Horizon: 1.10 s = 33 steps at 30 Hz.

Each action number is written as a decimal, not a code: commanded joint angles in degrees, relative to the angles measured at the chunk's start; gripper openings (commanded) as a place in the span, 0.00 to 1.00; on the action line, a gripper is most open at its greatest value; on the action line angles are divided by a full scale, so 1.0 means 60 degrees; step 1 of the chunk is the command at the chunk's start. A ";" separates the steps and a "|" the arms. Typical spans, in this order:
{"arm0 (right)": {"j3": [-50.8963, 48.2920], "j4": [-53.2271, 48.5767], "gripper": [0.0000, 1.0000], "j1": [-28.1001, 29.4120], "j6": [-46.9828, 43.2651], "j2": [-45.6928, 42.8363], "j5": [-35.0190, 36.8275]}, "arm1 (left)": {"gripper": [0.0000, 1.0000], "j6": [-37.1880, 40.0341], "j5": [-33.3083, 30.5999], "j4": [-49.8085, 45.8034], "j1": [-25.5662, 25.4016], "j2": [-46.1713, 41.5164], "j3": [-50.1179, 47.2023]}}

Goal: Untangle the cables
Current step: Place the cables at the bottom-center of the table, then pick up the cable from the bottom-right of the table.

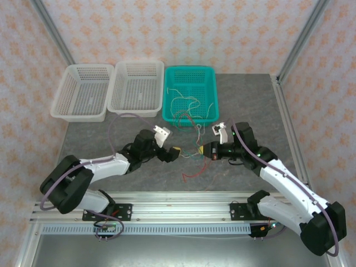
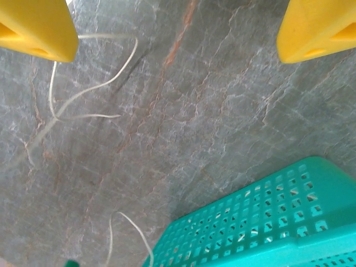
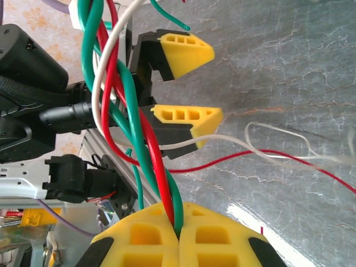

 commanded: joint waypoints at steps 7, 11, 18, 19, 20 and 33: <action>0.0224 0.0411 0.00 -0.0025 0.0391 -0.0166 -0.0259 | 0.98 -0.0791 0.0479 0.2017 -0.0135 0.0778 0.0555; 0.0258 -0.0902 0.00 -0.0014 0.0121 -0.0168 0.1041 | 0.97 -0.0929 0.0417 0.1832 -0.0138 0.0416 0.0398; -0.0359 -0.2857 0.05 -0.0024 0.0804 -0.0112 0.4203 | 0.97 -0.0080 0.0203 -0.0415 -0.0138 -0.1322 0.0216; -0.0472 -0.2719 0.08 -0.0028 0.0901 0.0035 0.3809 | 0.97 -0.0038 0.0132 -0.0536 -0.0138 -0.1481 0.0156; -0.0638 -0.2352 0.11 -0.0026 0.0978 0.0275 0.3053 | 0.97 -0.0016 0.0057 -0.0636 -0.0138 -0.1660 0.0106; -0.0318 -0.2810 0.67 0.0738 0.1008 -0.0393 0.4954 | 0.98 -0.0129 0.0165 -0.0933 -0.0138 -0.1700 0.0362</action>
